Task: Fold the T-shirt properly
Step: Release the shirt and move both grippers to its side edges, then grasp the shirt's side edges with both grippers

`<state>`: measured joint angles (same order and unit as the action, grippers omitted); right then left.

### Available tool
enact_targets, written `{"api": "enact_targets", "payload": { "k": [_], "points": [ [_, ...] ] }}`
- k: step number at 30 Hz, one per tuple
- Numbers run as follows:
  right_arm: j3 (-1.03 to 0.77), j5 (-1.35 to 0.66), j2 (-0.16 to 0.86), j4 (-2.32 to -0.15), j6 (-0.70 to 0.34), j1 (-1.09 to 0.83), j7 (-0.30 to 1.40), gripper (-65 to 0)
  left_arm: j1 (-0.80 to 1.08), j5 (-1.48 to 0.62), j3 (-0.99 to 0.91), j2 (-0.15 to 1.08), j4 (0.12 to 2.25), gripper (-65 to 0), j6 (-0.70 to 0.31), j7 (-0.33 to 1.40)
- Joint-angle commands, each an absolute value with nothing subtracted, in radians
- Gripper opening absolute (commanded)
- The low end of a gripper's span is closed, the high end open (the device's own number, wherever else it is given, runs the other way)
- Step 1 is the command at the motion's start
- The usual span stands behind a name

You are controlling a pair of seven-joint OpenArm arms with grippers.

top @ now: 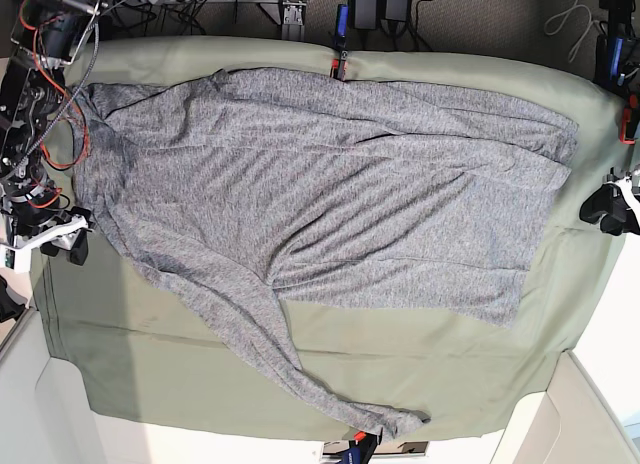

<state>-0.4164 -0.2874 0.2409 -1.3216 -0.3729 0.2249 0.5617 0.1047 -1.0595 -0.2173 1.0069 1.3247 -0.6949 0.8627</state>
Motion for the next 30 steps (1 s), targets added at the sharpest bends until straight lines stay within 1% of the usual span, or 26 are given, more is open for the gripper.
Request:
{"api": "enact_targets", "payload": {
  "k": [1,5,10,12,17,24,30],
  "points": [
    [-0.405,-0.29,0.254,-1.305,-0.373,0.268,0.535,-30.8,0.089,-1.072,-0.232,1.04,1.33,-27.8,-0.698,0.841],
    [-0.368,-0.298,0.252,-1.208,-0.375,0.31,0.536,-30.2,0.083,-1.072,-0.232,1.026,1.32,-27.8,-0.698,0.84],
    [-0.353,-0.352,0.249,-1.198,-0.421,0.304,0.611,-30.3,0.072,-1.016,-0.232,0.991,1.32,-27.8,-0.698,0.812],
    [-0.353,-0.358,0.249,-1.198,-0.423,0.303,0.64,-30.3,0.068,-0.986,-0.231,0.978,1.32,-27.8,-0.698,0.794],
    [-0.353,-0.362,0.249,-1.198,-0.424,0.279,0.644,-30.3,0.041,-0.947,-0.23,0.949,1.32,-27.9,-0.698,0.773],
    [-0.353,-0.43,0.248,-1.199,-0.454,0.22,0.655,-30.3,-0.068,-0.89,-0.226,0.902,1.303,-27.9,-0.698,0.751],
    [-0.353,-0.433,0.247,-1.199,-0.453,0.187,0.655,-30.3,-0.221,-0.815,-0.147,0.833,1.14,-27.9,-0.698,0.659]
  ]
}}
